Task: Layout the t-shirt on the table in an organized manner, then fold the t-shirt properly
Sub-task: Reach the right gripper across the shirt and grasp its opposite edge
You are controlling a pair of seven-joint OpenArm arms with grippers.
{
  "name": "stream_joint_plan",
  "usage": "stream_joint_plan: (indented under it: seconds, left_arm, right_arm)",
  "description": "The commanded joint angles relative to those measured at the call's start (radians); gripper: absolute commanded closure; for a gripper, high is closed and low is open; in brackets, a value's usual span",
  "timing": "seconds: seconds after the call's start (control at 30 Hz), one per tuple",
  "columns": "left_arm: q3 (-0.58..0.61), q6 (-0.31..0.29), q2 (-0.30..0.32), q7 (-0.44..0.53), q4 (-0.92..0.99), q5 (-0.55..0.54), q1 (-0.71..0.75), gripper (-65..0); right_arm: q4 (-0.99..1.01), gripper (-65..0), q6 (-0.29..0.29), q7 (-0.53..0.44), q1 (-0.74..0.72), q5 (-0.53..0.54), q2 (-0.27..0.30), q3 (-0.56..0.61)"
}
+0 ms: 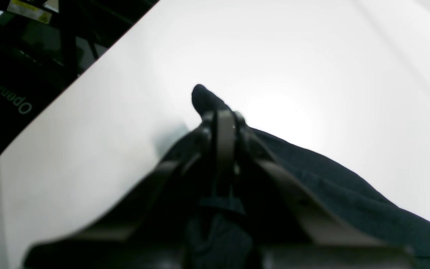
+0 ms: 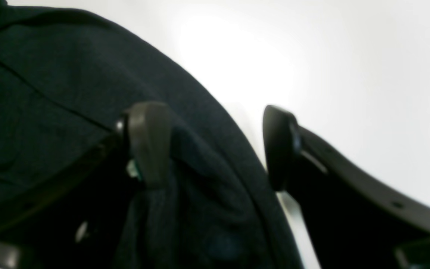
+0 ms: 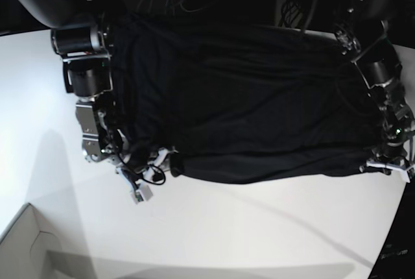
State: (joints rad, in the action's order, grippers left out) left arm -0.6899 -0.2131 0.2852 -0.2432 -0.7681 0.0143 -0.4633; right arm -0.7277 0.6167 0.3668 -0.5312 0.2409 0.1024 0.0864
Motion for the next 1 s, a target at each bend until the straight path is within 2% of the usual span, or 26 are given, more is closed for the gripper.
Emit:
stream_joint_plan:
  seconds: [0.0,0.2,0.27,0.33,0.43,0.47,0.63,0.87,0.97]
  left_arm:
    - [0.000,-0.004,0.019,0.026,-0.015,-0.007,-0.030,0.0]
    - [0.000,-0.004,0.019,0.026,-0.014,-0.007,-0.030,0.0]
    - [0.000,-0.004,0.019,0.026,-0.014,-0.007,-0.030,0.0]
    - [0.000,-0.004,0.019,0.026,-0.014,-0.007,-0.030,0.0]
    - [0.000,-0.004,0.019,0.026,-0.014,-0.007,-0.030,0.0]
    - [0.000,-0.004,0.019,0.026,-0.014,-0.007,-0.030,0.0]
    - [-0.001,-0.004,0.019,0.021,-0.021,-0.007,-0.030,0.0]
    - [0.000,-0.006,0.018,0.017,-0.106,-0.009,-0.022,0.0]
    - [-0.004,-0.006,0.001,-0.021,-0.135,-0.009,-0.022,0.0]
  right_arm:
    - [0.010,-34.2,0.006,-0.025,-0.031,0.015,0.003,-0.001]
    - [0.118,-33.7,0.006,-0.050,-0.043,0.015,0.006,-0.001]
    - [0.118,-30.6,0.006,-0.068,-0.042,0.015,0.007,-0.001]
    - [0.118,-22.3,0.006,-0.071,-0.042,0.015,0.010,-0.001]
    - [0.118,-3.3,0.006,-0.070,-0.046,0.015,0.010,0.000]
    - [0.118,0.0,0.006,-0.068,-0.046,0.015,0.010,0.000]
    - [0.087,0.0,0.010,-0.068,-0.040,0.015,0.016,0.000]
    - [-0.218,0.0,0.010,-0.067,0.075,0.015,0.056,-0.001]
    - [-0.312,0.0,0.010,-0.042,0.116,0.015,0.061,-0.006]
